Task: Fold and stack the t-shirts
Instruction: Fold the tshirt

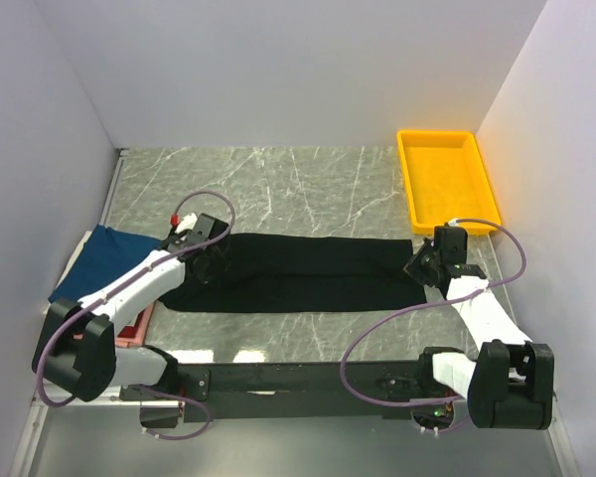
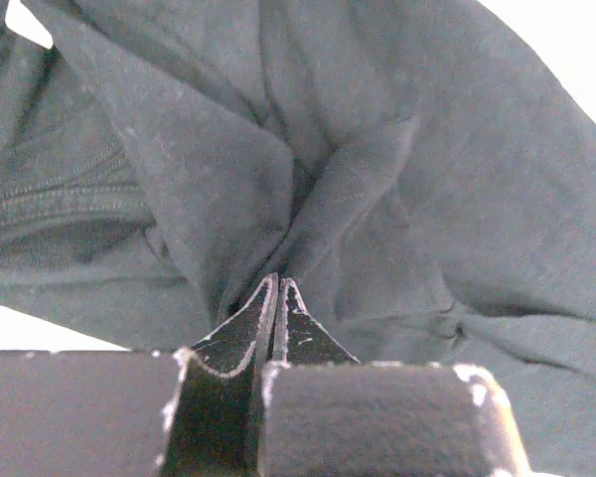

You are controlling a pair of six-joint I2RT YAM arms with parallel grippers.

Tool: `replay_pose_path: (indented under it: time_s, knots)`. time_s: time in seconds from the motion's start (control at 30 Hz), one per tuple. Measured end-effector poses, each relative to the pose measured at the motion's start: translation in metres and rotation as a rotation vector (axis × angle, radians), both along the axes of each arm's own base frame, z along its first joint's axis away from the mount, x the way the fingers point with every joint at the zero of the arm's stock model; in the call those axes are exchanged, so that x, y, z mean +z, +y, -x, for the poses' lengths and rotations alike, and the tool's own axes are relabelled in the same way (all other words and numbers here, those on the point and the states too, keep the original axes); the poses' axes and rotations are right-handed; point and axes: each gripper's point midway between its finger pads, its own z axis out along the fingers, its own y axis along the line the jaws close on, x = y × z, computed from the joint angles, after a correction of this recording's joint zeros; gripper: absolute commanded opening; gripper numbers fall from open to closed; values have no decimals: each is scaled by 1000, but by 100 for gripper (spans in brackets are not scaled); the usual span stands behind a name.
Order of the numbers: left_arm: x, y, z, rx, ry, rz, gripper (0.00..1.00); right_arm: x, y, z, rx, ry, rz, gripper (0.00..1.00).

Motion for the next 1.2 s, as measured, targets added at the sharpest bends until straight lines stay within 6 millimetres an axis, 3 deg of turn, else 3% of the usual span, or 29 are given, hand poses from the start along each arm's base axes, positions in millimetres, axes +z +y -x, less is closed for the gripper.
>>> replay_pose_path:
  time_s: [0.5,0.63,0.7,0.73,0.83,1.0,1.03,1.2]
  knots:
    - [-43,-10,68,-47,112,25,1,-2,1,1,3,0,-3,0]
    - [-43,-10,75,-23,103,51,9,-1,1,1,3,-1,-5,0]
    - [-37,-11,75,-17,79,70,16,-2,1,1,3,-1,-5,0]
    - [-32,-11,75,-19,62,80,26,-2,1,1,4,-1,-4,0]
    - [-10,-14,71,-30,-24,131,40,-2,1,0,4,-2,-4,0]
    - [36,-12,63,-19,-164,184,47,-3,1,-1,4,-2,-5,0]
    - [43,-11,60,-10,-182,182,52,-2,1,-1,3,-3,-5,0]
    - [56,2,44,68,-179,84,60,-3,1,-2,3,-3,-6,0]
